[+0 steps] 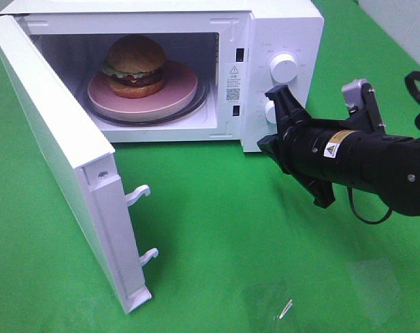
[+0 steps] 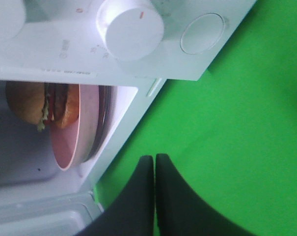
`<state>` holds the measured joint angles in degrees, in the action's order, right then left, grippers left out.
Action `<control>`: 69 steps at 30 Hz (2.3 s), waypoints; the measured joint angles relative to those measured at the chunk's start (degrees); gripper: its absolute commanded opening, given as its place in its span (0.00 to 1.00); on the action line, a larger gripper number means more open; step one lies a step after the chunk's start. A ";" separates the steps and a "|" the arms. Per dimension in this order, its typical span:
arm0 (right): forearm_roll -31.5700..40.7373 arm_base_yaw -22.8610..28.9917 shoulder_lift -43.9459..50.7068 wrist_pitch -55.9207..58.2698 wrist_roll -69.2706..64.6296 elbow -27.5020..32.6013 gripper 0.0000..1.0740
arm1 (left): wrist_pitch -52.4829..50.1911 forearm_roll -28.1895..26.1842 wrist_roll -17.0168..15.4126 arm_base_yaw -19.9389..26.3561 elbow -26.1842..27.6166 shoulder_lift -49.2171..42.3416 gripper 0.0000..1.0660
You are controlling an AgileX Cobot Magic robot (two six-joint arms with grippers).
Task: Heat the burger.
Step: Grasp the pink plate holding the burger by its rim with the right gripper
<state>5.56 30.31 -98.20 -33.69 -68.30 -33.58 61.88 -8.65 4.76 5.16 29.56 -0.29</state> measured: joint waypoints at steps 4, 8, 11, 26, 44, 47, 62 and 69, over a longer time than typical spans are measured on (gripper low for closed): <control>-1.09 0.00 3.15 4.76 10.31 0.00 0.00 | 0.00 0.00 0.00 0.06 0.00 0.00 0.92; -1.26 0.00 6.13 12.43 21.77 -0.29 0.00 | 0.00 0.00 0.00 0.06 0.00 0.00 0.92; -1.26 0.00 7.73 19.31 27.85 -1.55 0.00 | 0.00 0.00 0.00 0.06 0.00 0.00 0.92; -1.49 0.00 9.91 50.25 67.49 -13.87 0.02 | 0.00 0.00 0.00 0.06 0.00 0.00 0.92; -2.52 0.00 9.91 55.18 131.67 -18.39 0.05 | 0.00 0.00 0.00 0.06 0.00 0.00 0.92; -5.56 0.00 9.91 55.18 138.83 -18.39 0.09 | 0.00 0.00 0.00 0.06 0.00 0.00 0.92; -14.27 0.00 9.91 54.60 138.20 -18.39 0.52 | 0.00 0.00 0.00 0.06 0.00 0.00 0.92; -16.79 0.00 9.91 50.31 131.44 -18.45 0.87 | 0.00 0.00 0.00 0.06 0.00 0.00 0.92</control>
<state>-11.23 30.31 -88.29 16.62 63.14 -52.02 61.88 -8.65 4.76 5.21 29.56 -0.29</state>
